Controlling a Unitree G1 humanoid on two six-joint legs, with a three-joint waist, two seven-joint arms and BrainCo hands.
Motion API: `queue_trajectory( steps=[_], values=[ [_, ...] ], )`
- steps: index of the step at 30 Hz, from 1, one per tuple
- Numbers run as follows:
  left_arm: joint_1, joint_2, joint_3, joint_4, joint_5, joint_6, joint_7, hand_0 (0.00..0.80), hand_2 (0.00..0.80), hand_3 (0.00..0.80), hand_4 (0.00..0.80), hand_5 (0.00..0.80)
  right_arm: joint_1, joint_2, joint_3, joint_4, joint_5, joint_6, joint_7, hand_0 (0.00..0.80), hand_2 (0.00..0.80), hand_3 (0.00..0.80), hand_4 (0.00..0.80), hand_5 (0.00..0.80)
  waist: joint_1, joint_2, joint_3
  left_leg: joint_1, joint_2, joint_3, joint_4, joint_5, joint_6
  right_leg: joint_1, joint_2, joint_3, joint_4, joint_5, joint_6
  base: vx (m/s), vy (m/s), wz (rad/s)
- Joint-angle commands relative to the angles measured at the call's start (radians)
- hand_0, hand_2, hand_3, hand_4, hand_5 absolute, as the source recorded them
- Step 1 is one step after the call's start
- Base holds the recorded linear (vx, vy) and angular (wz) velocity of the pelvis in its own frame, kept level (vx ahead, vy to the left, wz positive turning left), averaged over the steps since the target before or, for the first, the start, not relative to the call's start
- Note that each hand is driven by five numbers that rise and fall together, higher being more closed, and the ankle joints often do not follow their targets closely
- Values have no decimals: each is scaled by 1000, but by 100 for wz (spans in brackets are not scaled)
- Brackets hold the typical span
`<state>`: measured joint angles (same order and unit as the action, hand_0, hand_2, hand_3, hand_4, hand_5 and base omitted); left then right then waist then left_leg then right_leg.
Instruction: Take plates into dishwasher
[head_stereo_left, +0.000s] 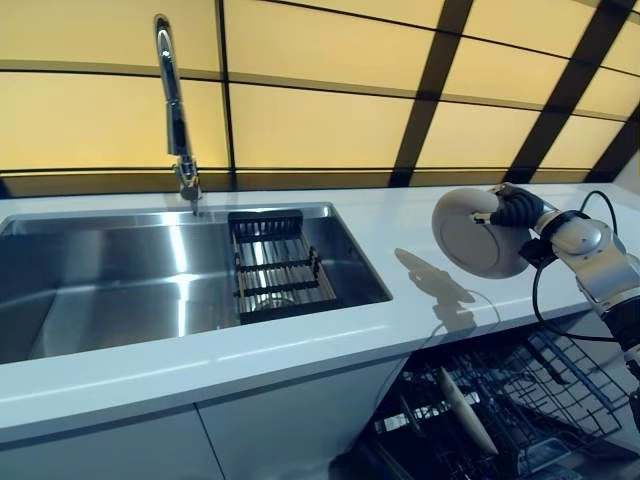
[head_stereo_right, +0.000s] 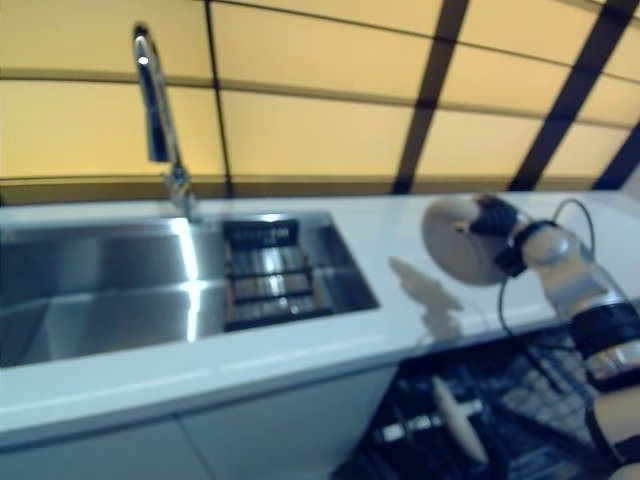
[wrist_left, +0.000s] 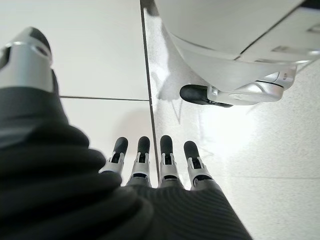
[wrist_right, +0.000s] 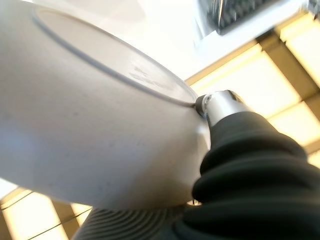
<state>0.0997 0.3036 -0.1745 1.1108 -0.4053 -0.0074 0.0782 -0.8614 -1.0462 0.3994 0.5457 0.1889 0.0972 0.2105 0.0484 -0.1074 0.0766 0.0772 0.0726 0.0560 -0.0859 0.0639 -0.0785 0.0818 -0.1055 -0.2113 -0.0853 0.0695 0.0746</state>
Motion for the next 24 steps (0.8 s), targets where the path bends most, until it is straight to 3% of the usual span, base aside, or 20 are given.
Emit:
queue_trajectory(
  steps=[1,15,24],
  values=[
    [-50,20,-21,60,32,-19,-14,0,0,0,0,0,-61,-113,-48,40,45,-20,-58,800,800,800,800,800,9,-28,-7,23,-39,23,-1,-58,53,8,-34,11,36,11,54,-10,-26,-10],
    [-45,36,0,64,48,-24,-21,0,0,0,0,0,144,-277,-205,92,50,-39,-18,800,800,800,800,800,-58,-30,-10,40,-18,80,-1,-60,49,-7,-19,63,29,25,57,-9,-38,-13],
    [-53,32,18,66,57,-17,-23,0,0,0,0,0,329,-260,-333,75,51,-65,34,800,800,800,800,800,-91,-22,-11,38,-8,103,-1,-55,41,-20,-15,87,24,30,57,-20,-28,-10]
  ],
)
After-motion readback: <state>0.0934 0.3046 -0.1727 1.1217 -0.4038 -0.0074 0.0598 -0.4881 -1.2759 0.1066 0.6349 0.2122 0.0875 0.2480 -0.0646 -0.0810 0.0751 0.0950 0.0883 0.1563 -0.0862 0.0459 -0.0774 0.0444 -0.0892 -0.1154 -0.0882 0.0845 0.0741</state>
